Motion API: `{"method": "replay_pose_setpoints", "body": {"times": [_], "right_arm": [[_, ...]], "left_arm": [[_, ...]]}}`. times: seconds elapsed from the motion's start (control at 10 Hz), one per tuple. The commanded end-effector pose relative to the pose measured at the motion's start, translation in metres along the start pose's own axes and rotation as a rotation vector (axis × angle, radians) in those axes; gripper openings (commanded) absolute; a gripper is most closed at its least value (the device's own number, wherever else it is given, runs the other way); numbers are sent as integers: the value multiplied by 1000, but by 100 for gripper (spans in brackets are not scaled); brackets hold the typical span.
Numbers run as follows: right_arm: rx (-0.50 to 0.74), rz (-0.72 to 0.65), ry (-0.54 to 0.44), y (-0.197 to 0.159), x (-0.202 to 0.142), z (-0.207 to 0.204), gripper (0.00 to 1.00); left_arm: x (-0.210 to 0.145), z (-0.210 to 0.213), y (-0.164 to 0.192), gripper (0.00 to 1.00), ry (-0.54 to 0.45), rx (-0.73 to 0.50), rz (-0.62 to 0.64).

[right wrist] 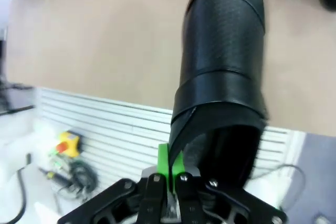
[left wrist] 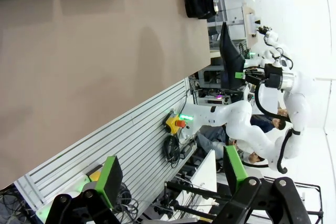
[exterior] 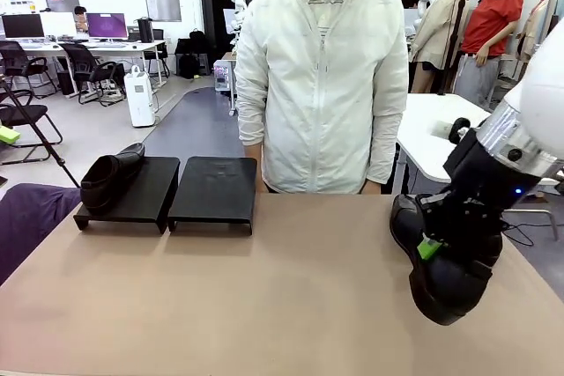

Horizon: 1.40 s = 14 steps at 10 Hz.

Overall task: Organize the shoes by placing them on the stand.
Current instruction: Pick up one Shoe and place it in the middle of the table.

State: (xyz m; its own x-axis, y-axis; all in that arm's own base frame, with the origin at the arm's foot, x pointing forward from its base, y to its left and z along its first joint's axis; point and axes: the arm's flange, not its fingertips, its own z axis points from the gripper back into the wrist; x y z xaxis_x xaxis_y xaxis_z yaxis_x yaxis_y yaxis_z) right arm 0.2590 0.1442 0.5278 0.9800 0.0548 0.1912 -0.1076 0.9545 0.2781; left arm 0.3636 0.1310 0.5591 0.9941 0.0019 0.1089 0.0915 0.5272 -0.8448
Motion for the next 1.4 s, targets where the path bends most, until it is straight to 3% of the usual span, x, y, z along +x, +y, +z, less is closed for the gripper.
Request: {"method": "replay_pose_setpoints", "body": {"times": [0.0, 0.4, 0.6, 0.8, 1.0, 1.3], "right_arm": [[73, 202, -60, 57, 1, -22, 0], [233, 352, 10, 185, 35, -126, 0], [218, 314, 27, 216, 58, -176, 0], [187, 200, 29, 223, 78, -215, 0], [153, 132, 102, 217, 81, -239, 0], [90, 105, 163, 203, 71, -224, 0]], "left_arm": [[-4, 1, 0, 100, 8, 4, -17], [-4, 1, 0, 100, 8, 4, -17], [-4, 1, 0, 100, 8, 4, -17], [-4, 1, 0, 100, 8, 4, -17], [-4, 1, 0, 100, 8, 4, -17], [-4, 1, 0, 100, 8, 4, -17]]}}
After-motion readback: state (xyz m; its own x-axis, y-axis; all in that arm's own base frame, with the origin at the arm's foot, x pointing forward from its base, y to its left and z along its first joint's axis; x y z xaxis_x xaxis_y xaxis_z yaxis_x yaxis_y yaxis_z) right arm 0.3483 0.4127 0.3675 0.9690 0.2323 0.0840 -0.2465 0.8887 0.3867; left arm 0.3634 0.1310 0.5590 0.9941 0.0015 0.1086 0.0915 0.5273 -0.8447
